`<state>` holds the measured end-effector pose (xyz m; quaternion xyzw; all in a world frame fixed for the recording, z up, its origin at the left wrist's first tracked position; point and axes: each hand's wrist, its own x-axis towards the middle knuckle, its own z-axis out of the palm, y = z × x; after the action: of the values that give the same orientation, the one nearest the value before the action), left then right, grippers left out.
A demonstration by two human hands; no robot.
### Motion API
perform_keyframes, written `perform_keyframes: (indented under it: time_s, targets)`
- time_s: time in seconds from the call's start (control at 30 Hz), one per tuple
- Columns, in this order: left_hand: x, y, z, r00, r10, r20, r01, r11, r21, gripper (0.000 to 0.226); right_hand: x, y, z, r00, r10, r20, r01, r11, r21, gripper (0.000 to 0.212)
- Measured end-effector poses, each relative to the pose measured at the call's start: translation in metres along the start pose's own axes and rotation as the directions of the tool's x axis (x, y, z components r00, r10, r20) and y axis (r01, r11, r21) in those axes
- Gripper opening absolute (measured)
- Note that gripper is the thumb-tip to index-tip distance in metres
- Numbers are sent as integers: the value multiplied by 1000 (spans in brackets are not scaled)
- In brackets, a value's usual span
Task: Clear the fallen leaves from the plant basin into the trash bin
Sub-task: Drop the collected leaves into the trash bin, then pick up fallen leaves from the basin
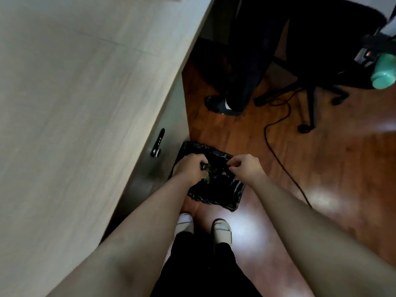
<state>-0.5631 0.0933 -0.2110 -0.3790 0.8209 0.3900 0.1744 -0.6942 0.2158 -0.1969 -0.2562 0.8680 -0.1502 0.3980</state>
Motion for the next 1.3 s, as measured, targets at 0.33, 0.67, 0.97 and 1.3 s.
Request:
perform_keyframes:
  time_s: [0.33, 0.67, 0.97, 1.3]
  targets:
    - [-31, 25, -41, 993, -10, -114, 12, 1000, 13, 24, -30, -28, -48, 995, -85, -48, 83, 996, -31, 19]
    - [-149, 36, -147, 866, -83, -493, 45, 995, -88, 15, -88, -171, -92, 865, -489, -114, 482, 872, -87, 15]
    - [-322, -92, -177, 552, -433, -713, 299, 901, -315, 17, -184, -317, 19, 571, -794, 207, 819, 537, -203, 18]
    - [-453, -243, -143, 247, -732, -635, 433, 669, -604, 18, -264, -403, 175, 355, -833, 424, 933, 290, -212, 16]
